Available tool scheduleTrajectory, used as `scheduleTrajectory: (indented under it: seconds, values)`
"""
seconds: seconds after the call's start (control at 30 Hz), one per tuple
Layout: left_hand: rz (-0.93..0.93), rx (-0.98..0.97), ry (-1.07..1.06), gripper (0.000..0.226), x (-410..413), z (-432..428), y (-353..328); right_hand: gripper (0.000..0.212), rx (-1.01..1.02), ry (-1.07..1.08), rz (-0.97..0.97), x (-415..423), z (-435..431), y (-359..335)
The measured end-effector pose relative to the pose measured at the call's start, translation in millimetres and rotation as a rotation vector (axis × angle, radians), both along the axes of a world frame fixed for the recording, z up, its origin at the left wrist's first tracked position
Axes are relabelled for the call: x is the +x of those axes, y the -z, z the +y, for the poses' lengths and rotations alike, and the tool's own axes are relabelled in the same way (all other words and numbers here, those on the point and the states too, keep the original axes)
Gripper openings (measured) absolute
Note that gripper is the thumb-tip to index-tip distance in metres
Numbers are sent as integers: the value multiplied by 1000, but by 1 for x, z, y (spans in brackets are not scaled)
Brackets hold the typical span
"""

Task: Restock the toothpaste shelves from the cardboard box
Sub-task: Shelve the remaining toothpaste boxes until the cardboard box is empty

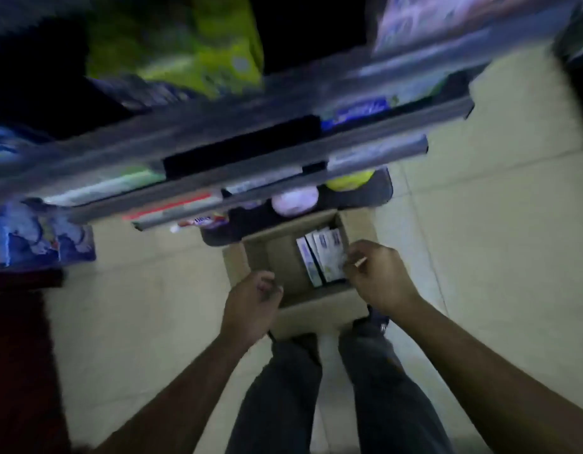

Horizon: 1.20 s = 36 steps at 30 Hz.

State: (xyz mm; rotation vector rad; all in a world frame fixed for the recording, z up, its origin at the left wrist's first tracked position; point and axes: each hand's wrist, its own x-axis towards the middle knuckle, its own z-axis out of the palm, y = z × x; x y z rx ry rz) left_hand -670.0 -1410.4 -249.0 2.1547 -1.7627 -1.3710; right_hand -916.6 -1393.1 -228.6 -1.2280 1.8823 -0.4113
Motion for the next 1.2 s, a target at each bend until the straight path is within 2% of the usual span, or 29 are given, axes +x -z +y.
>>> scheduleTrajectory:
  seconds: [0.17, 0.23, 0.33, 0.43, 0.53, 0.6, 0.67, 0.77, 0.8, 0.9, 0.97, 1.03, 1.13, 1.2]
  values:
    - [-188, 283, 2, 22, -14, 20, 182, 17, 217, -104, -32, 19, 35, 167]
    - [-216, 335, -65, 15, -20, 22, 245, 18, 248, -82, -18, 26, 44, 220]
    - [-274, 371, -52, 29, -32, 22, 349, 26, 260, -53, -32, 35, 55, 299]
    - [-333, 363, -19, 64, -42, 18, 442, 12, 217, 73, -96, 41, 56, 341]
    - [-295, 391, -139, 87, -59, 9, 518, 12, 137, 163, -130, 42, 58, 364]
    - [-287, 407, -172, 87, -66, 5, 558, 17, 132, 160, -168, 40, 60, 371]
    - [-277, 414, -172, 73, -68, 6, 591, 19, 127, 136, -175, 35, 65, 380]
    - [-184, 343, -254, 40, -69, 11, 613, 17, 93, 128, -159, 27, 71, 389]
    - [-149, 322, -286, 38, -69, 11, 615, 16, 84, 131, -159, 25, 72, 391]
    - [-167, 369, -283, 61, -62, 8, 595, 14, 90, 152, -187, 25, 74, 393]
    - [-194, 329, -296, 61, -50, 3, 566, 14, 107, 185, -214, 28, 70, 388]
    - [-150, 288, -349, 48, -38, -3, 522, 16, 116, 199, -194, 33, 66, 380]
    - [66, 373, -541, 25, -27, -7, 452, 27, 152, 221, -191, 35, 61, 371]
    - [170, 463, -550, 13, -23, -10, 408, 45, 195, 210, -238, 38, 57, 362]
